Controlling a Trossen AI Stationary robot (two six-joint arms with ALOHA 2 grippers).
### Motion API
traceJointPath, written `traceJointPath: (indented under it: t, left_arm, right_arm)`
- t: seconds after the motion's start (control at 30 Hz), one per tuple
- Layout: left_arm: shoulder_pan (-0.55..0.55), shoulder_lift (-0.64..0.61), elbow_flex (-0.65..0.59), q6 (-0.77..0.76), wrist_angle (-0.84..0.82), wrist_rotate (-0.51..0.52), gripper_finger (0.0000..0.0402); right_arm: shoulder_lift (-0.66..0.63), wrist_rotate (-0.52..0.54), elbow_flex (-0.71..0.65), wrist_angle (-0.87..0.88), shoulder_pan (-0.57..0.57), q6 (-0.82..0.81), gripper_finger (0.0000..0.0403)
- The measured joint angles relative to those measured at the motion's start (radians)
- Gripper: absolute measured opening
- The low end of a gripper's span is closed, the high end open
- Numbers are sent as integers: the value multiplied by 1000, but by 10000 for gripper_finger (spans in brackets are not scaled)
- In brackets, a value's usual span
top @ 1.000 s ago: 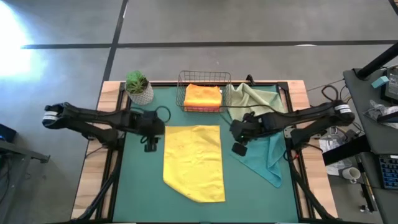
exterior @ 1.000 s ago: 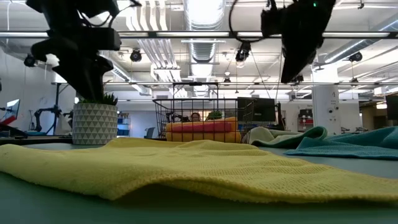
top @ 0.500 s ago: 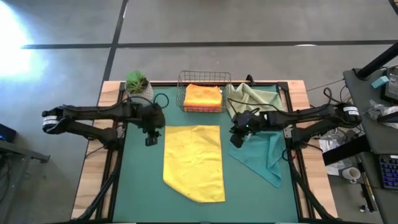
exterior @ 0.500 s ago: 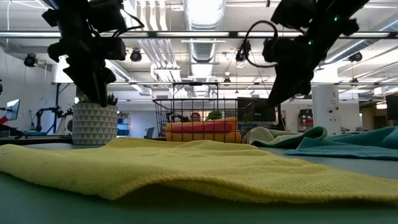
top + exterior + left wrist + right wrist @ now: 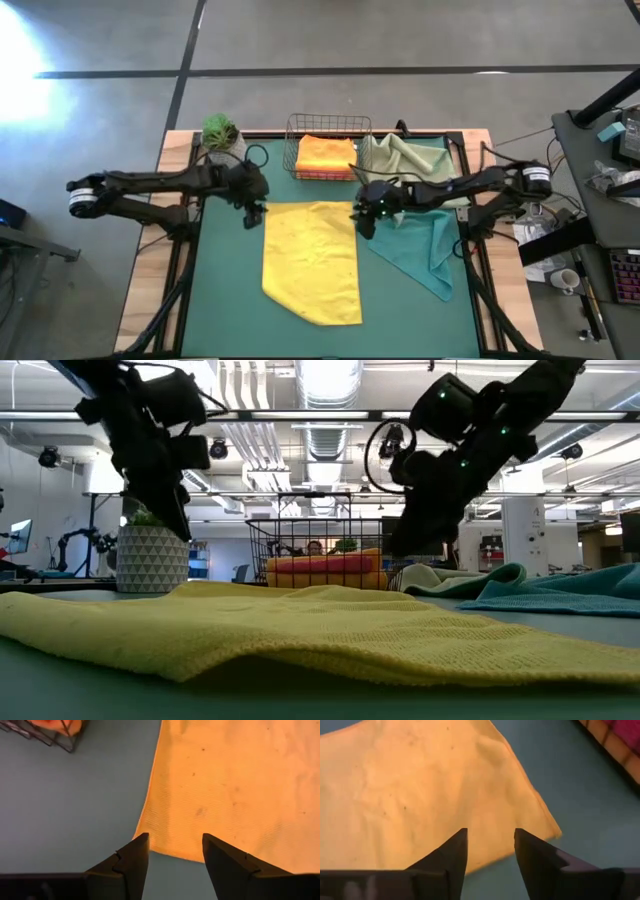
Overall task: Fold microfiber towels
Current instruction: Fold the yellow microfiber towel
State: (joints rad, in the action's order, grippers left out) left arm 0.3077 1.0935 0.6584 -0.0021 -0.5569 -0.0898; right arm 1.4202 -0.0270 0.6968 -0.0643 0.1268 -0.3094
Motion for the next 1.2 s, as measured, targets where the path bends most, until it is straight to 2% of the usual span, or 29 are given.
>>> traceJointPath:
  t: [0.13, 0.4, 0.7, 0.83, 0.93, 1.1, 1.2]
  left_arm:
    - [0, 0, -67, -62, 101, 1, 169]
    - [0, 27, -146, -65, 235, 38, 169]
    - [1, 239, -141, -66, 324, 45, 169]
    - [1, 294, -121, -66, 348, 48, 169]
    - [1, 296, -118, -64, 344, 57, 169]
    - [1, 247, -121, -65, 330, 75, 169]
    - [1, 218, -122, -54, 329, 122, 169]
  right_arm:
    - [47, 1, 1, -76, 0, 44, 167]
    - [71, 31, 2, -106, 30, 147, 167]
    - [139, 33, 2, -112, 69, 150, 167]
    - [184, 93, 1, -113, 68, 132, 167]
    - [201, 132, 2, -144, 69, 109, 167]
    - [201, 133, 2, -150, 72, 99, 167]
    - [218, 131, 2, -156, 75, 96, 167]
